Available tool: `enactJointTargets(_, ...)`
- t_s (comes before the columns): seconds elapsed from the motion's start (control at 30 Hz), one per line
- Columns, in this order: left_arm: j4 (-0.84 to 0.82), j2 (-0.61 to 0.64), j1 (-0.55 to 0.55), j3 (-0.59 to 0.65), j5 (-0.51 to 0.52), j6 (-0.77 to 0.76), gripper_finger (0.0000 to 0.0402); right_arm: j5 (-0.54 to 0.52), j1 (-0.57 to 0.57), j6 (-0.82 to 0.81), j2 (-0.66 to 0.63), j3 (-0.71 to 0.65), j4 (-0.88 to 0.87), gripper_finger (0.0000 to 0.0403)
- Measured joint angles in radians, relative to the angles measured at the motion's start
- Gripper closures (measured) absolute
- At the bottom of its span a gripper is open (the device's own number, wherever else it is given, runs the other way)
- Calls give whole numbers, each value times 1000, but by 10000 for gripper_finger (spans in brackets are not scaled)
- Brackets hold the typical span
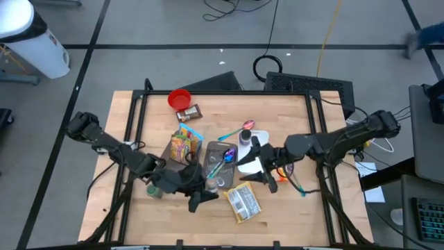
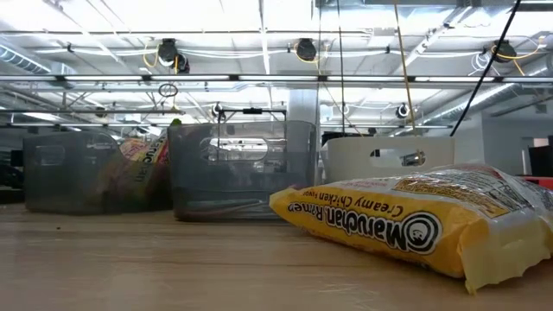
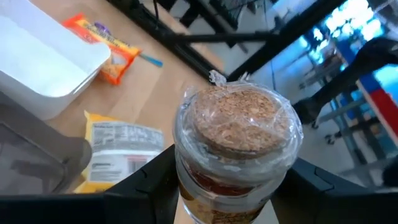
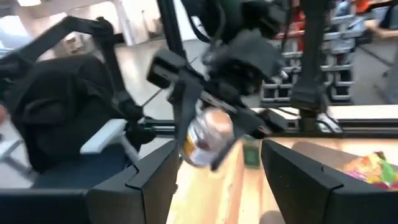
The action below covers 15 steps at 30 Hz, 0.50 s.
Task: Pick & Place Food Item
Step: Put the brown bottle into the white bin
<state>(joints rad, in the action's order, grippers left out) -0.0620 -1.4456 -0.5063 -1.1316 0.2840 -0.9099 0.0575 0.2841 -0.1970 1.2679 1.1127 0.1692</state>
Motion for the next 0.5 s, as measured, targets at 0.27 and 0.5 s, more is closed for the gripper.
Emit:
enactJointTargets(0.27,-175,5,96,-1,-261,125,199,239,-170,-171,72,93,-1,175)
enactJointTargets(0.5,-349,55,192,-2,-358,313,199,288,-247,-303,172,106,54,142)
